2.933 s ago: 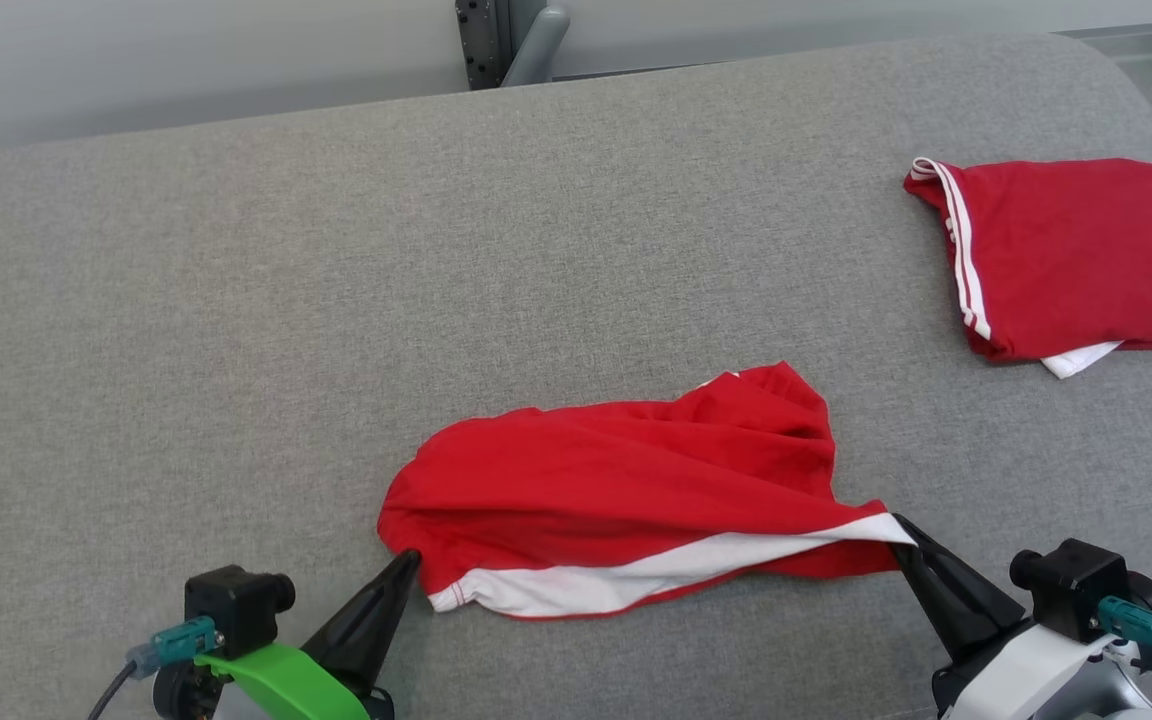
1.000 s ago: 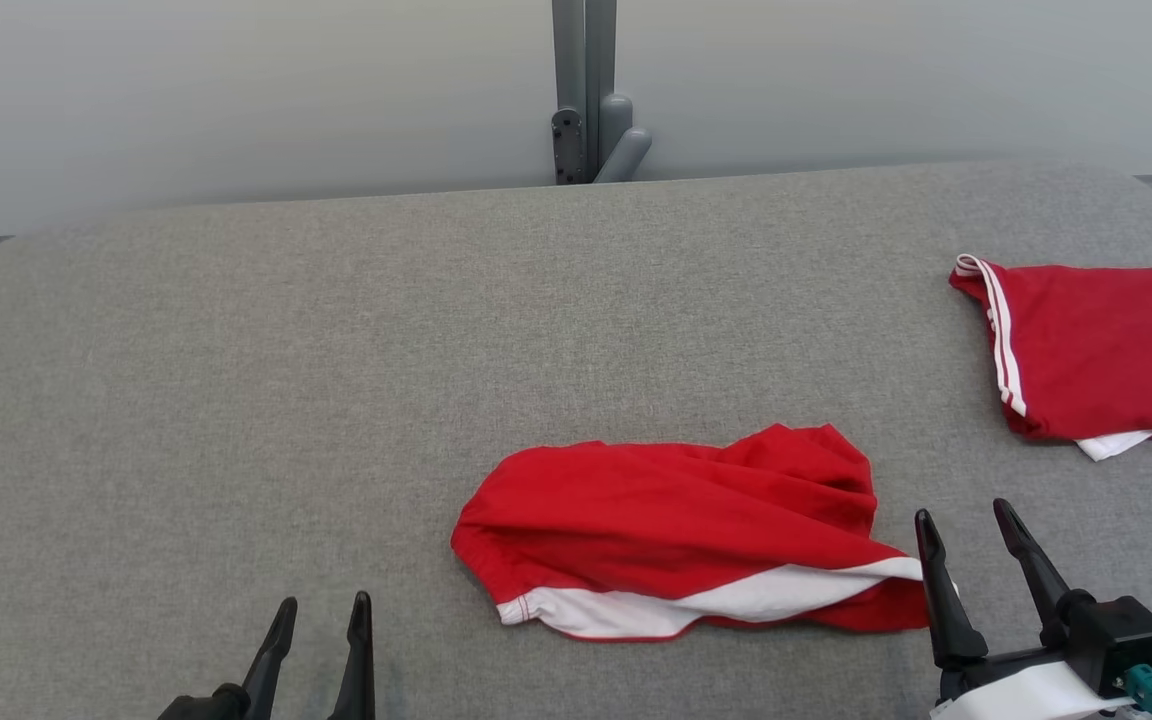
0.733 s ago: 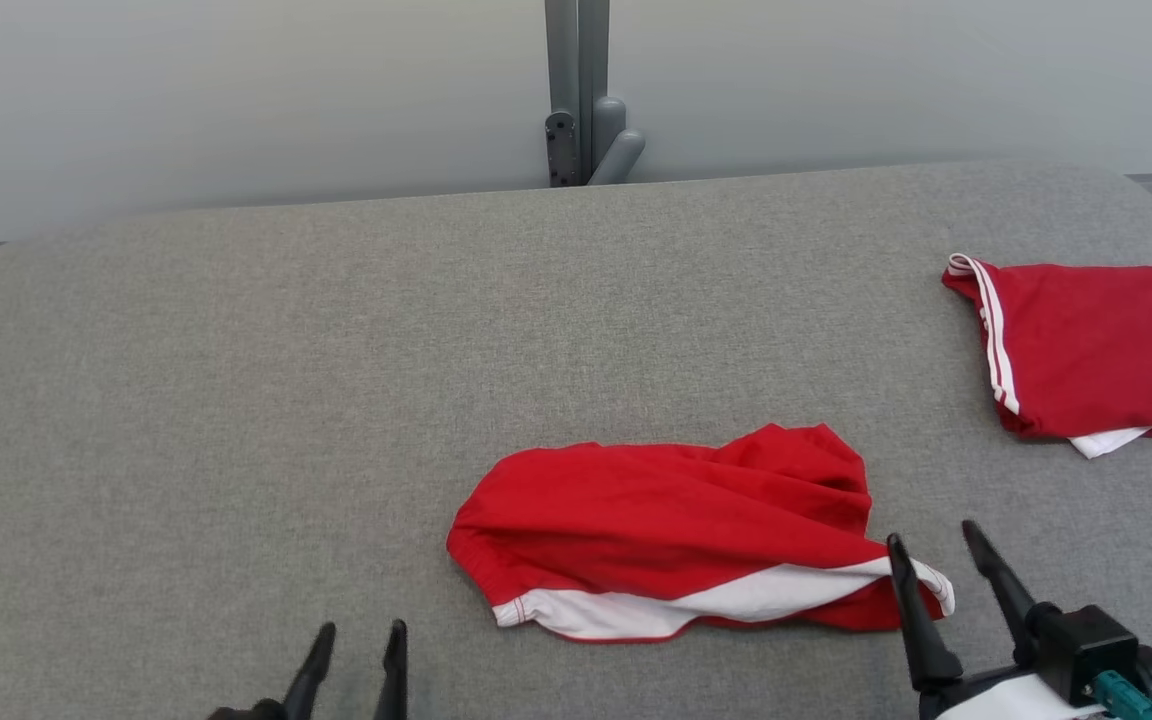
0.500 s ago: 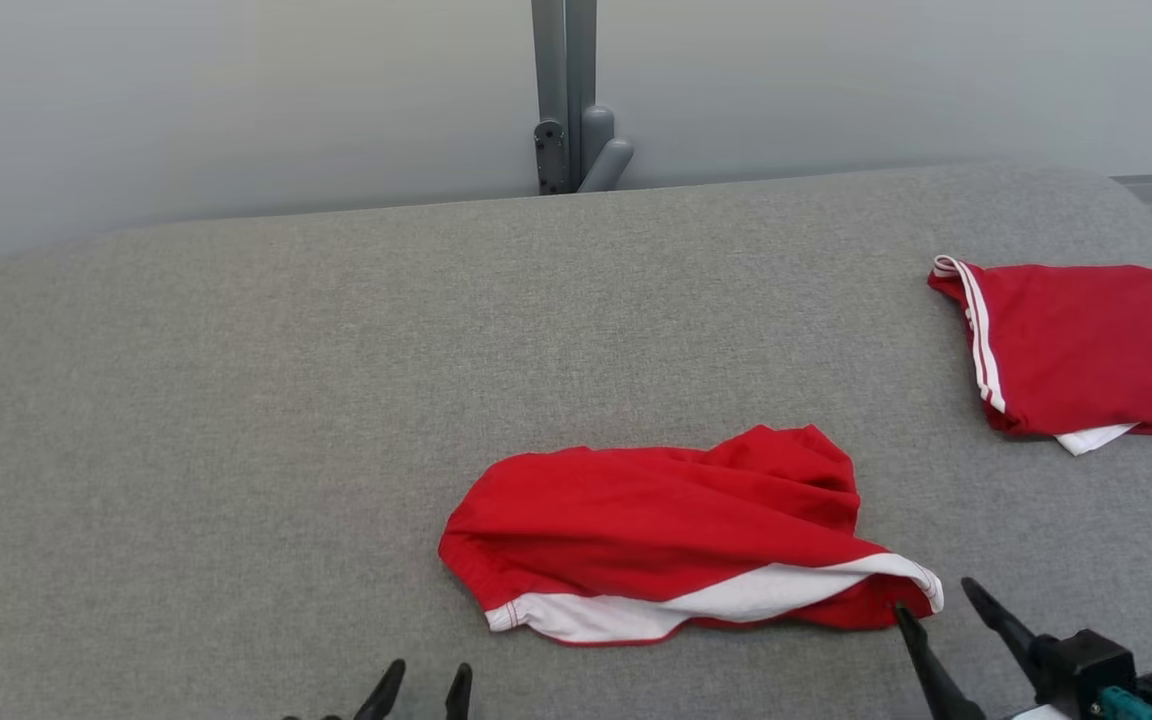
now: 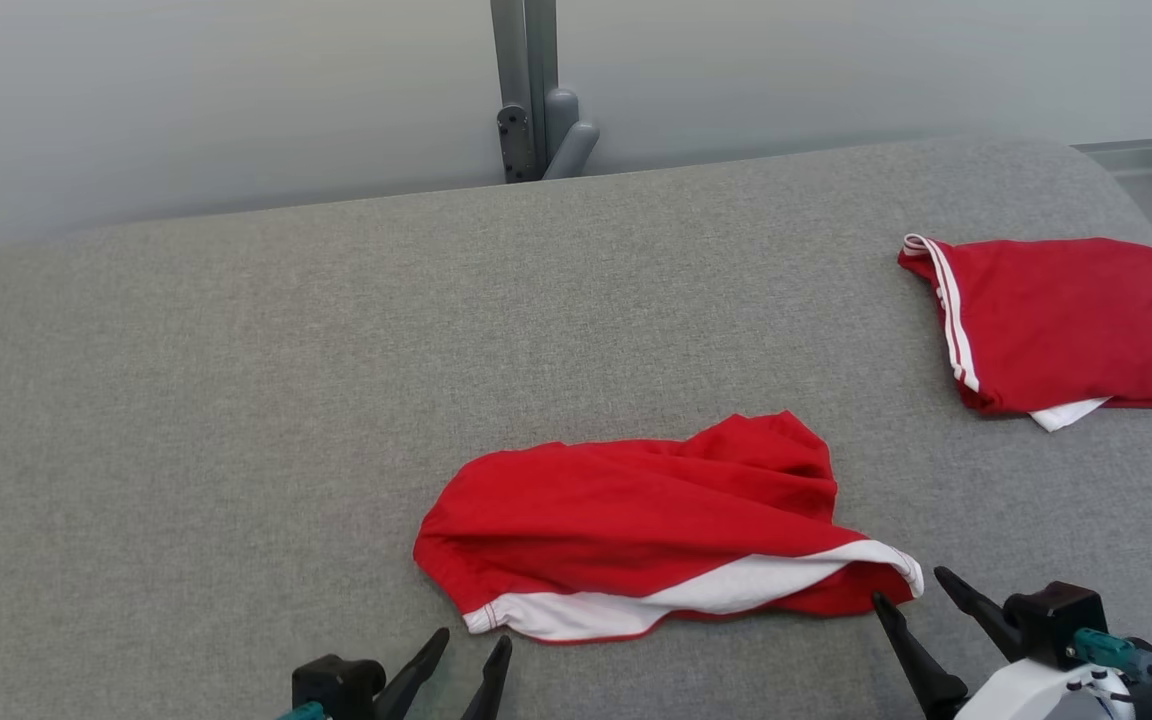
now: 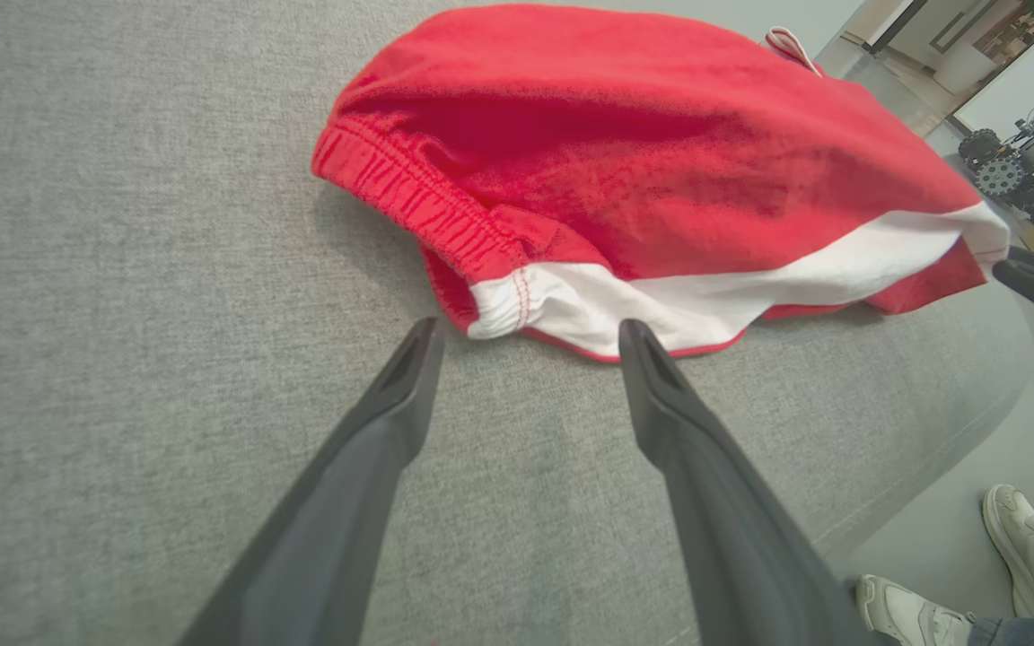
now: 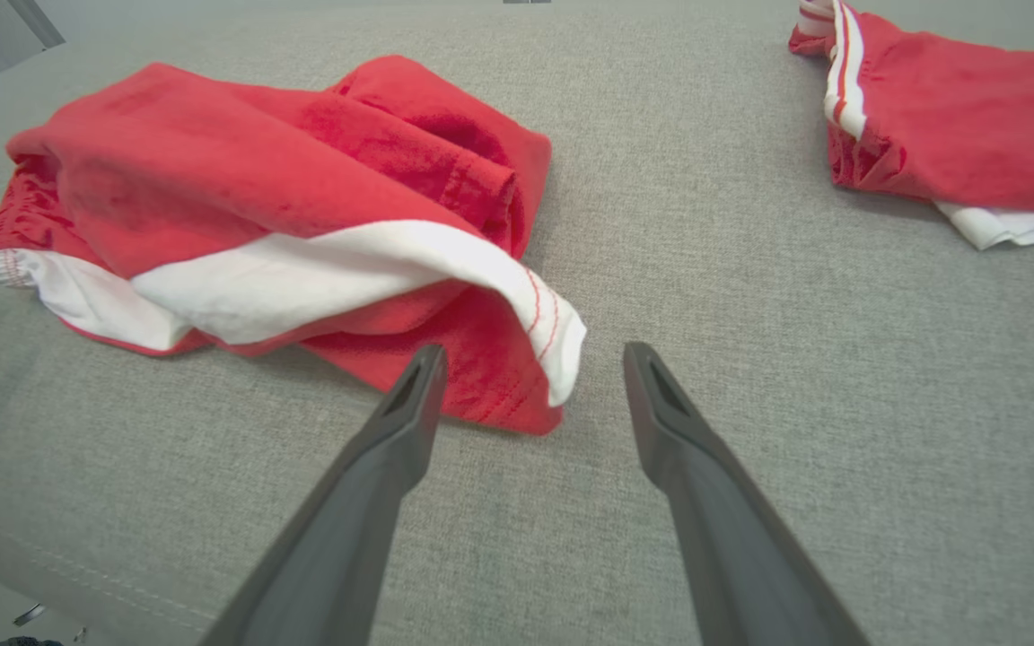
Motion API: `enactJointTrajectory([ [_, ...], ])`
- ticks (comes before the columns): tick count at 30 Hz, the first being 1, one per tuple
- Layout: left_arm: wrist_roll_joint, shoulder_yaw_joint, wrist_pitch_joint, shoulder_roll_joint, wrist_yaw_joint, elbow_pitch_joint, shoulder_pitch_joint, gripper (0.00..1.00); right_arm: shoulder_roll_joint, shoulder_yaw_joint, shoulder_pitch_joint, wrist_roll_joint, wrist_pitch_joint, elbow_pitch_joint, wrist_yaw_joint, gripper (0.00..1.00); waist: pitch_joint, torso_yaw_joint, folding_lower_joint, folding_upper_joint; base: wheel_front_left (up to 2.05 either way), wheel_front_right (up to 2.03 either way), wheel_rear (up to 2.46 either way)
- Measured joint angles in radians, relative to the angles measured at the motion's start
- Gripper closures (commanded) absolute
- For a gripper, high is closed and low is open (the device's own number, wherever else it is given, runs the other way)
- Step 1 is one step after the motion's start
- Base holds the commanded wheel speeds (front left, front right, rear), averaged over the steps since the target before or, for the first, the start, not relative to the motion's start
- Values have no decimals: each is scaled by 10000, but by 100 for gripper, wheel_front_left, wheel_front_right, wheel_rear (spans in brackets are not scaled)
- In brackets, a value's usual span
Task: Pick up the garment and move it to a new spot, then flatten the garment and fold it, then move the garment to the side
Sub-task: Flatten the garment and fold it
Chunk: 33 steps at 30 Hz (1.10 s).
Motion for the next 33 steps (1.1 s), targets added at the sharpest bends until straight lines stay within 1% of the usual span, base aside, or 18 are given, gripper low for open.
enactJointTrajectory([
  [7,-366,-242,29,199,0,368,-496,0,-82,709,-750,405,-119,731,0,0,133,6,0,0,0,0,0],
  [19,-663,-591,-144,199,0,1114,-1002,0,-102,1200,-1234,516,-477,1329,0,0,257,-87,0,0,0,0,0],
  [27,-667,-874,-391,261,0,1532,-1473,0,-113,1267,-1533,516,-648,1517,0,0,527,-167,0,0,0,0,0],
  [28,-673,-913,-401,261,0,1551,-1509,0,-107,1271,-1567,516,-660,1526,0,5,560,-169,0,0,0,0,0],
  [29,-709,-965,-403,265,0,1561,-1546,10,-100,1271,-1583,516,-694,1538,0,20,594,-170,0,0,0,0,0],
  [30,-736,-1009,-408,268,0,1572,-1584,21,-84,1277,-1590,516,-723,1563,0,32,631,-171,0,0,0,0,0],
  [31,-763,-1047,-451,274,0,1584,-1622,40,-59,1298,-1612,518,-731,1595,0,53,667,-173,0,0,0,0,0],
  [32,-792,-1133,-468,288,0,1593,-1667,62,-38,1360,-1649,527,-731,1615,0,75,702,-174,0,0,0,0,0],
  [33,-809,-1271,-462,311,0,1597,-1712,91,-4,1421,-1711,606,-732,1616,0,100,736,-172,0,0,0,0,0],
])
